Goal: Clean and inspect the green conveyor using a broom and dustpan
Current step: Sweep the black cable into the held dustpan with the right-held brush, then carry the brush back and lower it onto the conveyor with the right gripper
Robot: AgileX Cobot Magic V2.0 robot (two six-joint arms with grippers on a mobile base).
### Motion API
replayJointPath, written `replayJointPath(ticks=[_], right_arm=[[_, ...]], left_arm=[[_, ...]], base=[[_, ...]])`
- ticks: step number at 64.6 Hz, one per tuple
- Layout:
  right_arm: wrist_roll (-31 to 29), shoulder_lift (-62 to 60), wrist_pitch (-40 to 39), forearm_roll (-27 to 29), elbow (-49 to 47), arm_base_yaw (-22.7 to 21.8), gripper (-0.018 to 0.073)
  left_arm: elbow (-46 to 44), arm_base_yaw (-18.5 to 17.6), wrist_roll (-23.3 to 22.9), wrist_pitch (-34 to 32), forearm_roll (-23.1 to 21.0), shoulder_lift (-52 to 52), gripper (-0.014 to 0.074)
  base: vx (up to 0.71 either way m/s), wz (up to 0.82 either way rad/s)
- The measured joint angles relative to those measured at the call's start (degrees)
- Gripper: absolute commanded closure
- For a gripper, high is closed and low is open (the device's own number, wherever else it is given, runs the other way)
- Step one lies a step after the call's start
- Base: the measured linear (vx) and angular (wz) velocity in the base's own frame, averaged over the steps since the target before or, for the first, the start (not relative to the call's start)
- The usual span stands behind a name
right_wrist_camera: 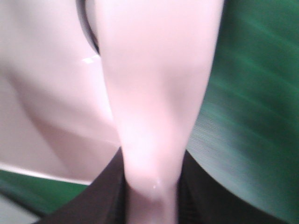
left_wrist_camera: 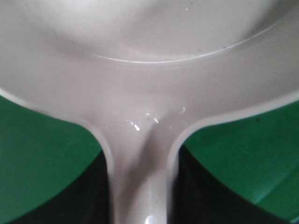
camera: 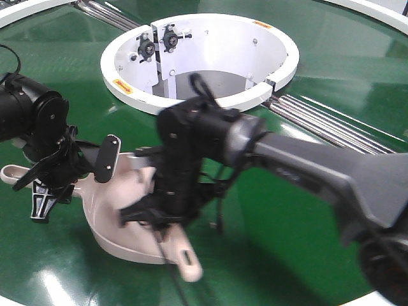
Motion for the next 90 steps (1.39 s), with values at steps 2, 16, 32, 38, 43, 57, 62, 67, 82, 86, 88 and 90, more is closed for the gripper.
replayJointPath(ticks=[2,16,32,38,43,57,62,67,82,86,88,90], right_arm=[[0.52,1.02,0.44,0.95,-2.30,0.80,0.0564],[0.40,3.82,3.91,-0.33,-9.24,1.74,0.0564],[-0.90,2.28,1.62,-0.54,-9.72,0.23,0.0564],[-1.31,0.66,0.84,0.04,-9.46,-1.41,0.0564],[-1.31,-1.17,0.59,0.00,-8.00,-3.53,0.0564],[-1.73,-8.03,0.59,-3.41,1.36,-11.38,0.0564],[-1.99,-10.24,0.59,-5.66,4.53,-13.43,0.0564],[-2.58,-12.49,0.59,-8.09,7.97,-15.70,0.0564],[-7.85,-16.35,0.29,-9.33,18.12,-22.42,0.0564],[-9.21,-16.86,0.14,-9.37,20.66,-24.05,0.0564],[-9.78,-17.07,0.06,-9.37,21.81,-24.97,0.0564],[-10.43,-17.27,-0.09,-9.37,22.65,-25.49,0.0564]], left_arm=[[0.00,0.07,-0.23,0.34,0.64,0.00,0.0603],[0.05,0.87,-0.08,2.01,3.41,0.01,0.0603],[0.05,0.47,0.00,2.72,2.48,0.01,0.0603],[0.05,0.28,0.00,2.67,2.48,0.01,0.0603],[0.05,0.28,0.00,2.67,2.48,0.01,0.0603],[0.05,0.23,0.00,2.67,2.37,0.01,0.0603],[0.05,0.23,0.00,2.67,2.29,0.01,0.0603],[0.05,0.23,0.00,2.63,2.26,0.01,0.0603],[0.05,0.23,0.00,2.63,2.13,0.01,0.0603],[0.05,0.23,0.00,2.63,2.08,0.01,0.0603],[0.05,0.23,0.00,2.61,2.08,0.01,0.0603],[0.05,0.23,0.00,2.61,2.08,0.01,0.0603]], base=[[0.00,0.00],[0.00,0.00],[0.00,0.00],[0.00,0.00],[0.00,0.00],[0.00,0.00],[0.00,0.00],[0.00,0.00],[0.00,0.00],[0.00,0.00],[0.00,0.00],[0.00,0.00]])
